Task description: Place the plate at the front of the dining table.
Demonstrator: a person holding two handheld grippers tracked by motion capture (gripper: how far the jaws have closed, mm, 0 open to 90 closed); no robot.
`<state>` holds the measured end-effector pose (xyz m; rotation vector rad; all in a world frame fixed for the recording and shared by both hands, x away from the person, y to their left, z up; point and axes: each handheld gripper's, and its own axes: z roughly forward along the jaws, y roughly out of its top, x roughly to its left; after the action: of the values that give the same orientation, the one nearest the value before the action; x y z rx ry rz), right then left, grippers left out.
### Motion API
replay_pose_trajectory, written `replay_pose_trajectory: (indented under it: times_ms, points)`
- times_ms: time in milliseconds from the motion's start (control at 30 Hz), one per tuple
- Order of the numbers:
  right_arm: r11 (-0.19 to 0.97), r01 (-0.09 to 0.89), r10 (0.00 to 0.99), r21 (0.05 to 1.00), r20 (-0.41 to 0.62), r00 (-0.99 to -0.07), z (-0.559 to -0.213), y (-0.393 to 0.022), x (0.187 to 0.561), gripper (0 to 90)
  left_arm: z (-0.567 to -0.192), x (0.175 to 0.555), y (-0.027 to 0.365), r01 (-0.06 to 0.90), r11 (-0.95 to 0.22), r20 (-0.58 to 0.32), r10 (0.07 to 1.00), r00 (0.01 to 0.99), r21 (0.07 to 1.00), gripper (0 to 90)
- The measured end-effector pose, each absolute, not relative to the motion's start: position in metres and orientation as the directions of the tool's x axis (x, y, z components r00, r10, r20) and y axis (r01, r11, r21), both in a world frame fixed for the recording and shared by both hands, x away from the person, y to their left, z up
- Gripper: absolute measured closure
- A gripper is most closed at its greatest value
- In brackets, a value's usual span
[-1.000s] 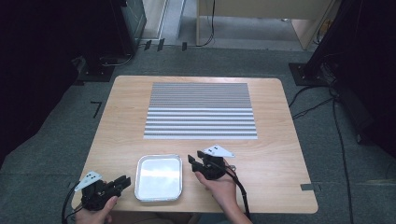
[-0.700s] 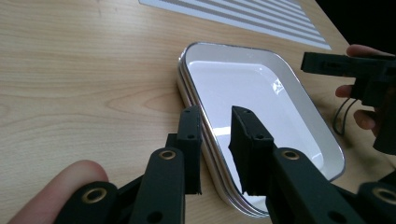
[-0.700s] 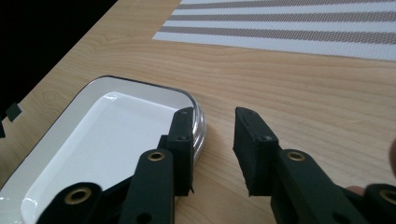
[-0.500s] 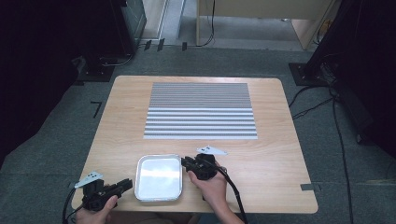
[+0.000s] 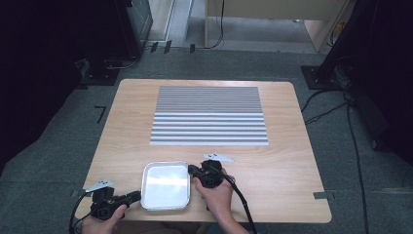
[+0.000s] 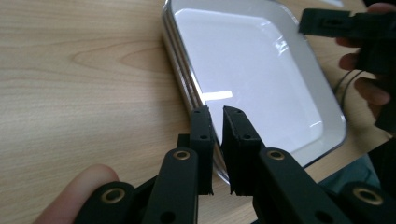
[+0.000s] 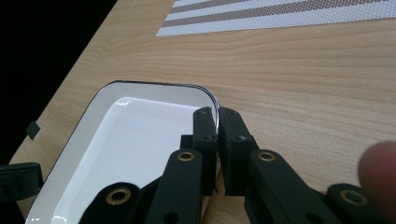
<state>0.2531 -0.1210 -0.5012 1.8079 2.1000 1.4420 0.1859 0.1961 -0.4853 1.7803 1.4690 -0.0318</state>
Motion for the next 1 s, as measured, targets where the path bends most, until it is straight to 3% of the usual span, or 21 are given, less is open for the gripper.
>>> replay_pose_trajectory:
  times_ms: [267, 633, 1000]
  points:
    - [-0.105, 0.766, 0.801, 0.635, 0.51, -0.313, -0.501, -0.118, 0.251, 87.2, -0.484, 0.185, 0.19, 0.837, -0.006, -0.468, 0.827, 0.312, 0.547, 86.3]
    - [-0.111, 0.762, 0.809, 0.638, 0.503, -0.304, -0.502, -0.116, 0.248, 86.4, -0.484, 0.186, 0.192, 0.857, 0.022, -0.505, 0.815, 0.283, 0.515, 84.9]
    - [-0.167, 0.766, 0.79, 0.621, 0.549, -0.272, -0.504, -0.117, 0.244, 89.6, -0.486, 0.187, 0.182, 0.861, 0.022, -0.529, 0.797, 0.291, 0.508, 84.2]
